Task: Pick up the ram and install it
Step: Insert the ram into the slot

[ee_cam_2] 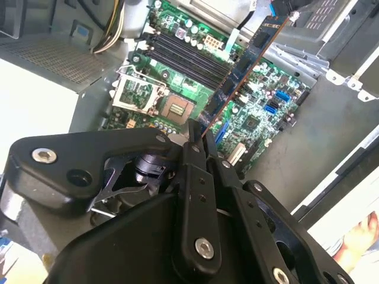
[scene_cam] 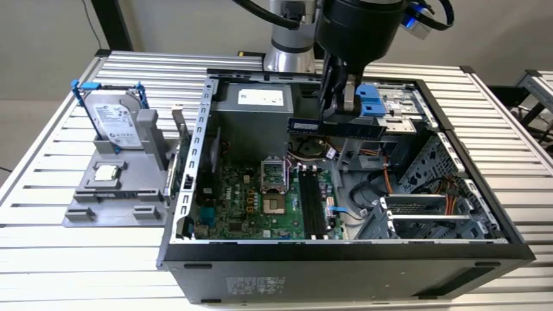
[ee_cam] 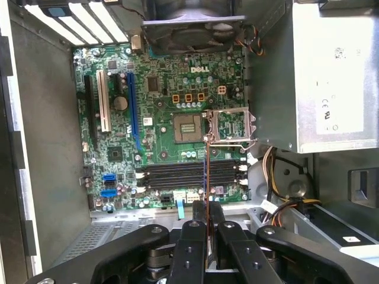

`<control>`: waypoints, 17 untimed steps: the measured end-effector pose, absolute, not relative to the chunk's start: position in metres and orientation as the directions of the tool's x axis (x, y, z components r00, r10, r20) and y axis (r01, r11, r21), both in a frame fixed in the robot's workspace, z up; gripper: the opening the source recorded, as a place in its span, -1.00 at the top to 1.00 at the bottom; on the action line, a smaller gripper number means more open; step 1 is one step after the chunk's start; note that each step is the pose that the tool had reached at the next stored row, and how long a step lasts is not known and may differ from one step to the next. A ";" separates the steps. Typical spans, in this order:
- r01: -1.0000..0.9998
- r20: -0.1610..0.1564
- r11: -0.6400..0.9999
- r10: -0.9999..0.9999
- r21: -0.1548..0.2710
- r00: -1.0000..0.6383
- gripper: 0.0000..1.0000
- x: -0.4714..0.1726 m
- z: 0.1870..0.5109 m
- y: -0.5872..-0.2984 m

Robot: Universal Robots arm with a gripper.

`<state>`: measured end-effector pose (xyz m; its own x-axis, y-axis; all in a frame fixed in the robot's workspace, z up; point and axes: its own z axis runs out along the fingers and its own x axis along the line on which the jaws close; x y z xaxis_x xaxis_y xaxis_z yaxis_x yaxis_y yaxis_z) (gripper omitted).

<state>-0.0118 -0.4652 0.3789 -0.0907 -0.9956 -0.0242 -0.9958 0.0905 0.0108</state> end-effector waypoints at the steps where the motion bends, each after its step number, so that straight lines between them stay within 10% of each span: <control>1: -0.996 -0.024 0.090 -0.996 0.011 -0.091 1.00 -0.012 0.379 -0.465; 17: -0.979 -0.024 0.202 -0.979 0.011 -0.202 1.00 -0.012 0.379 -0.465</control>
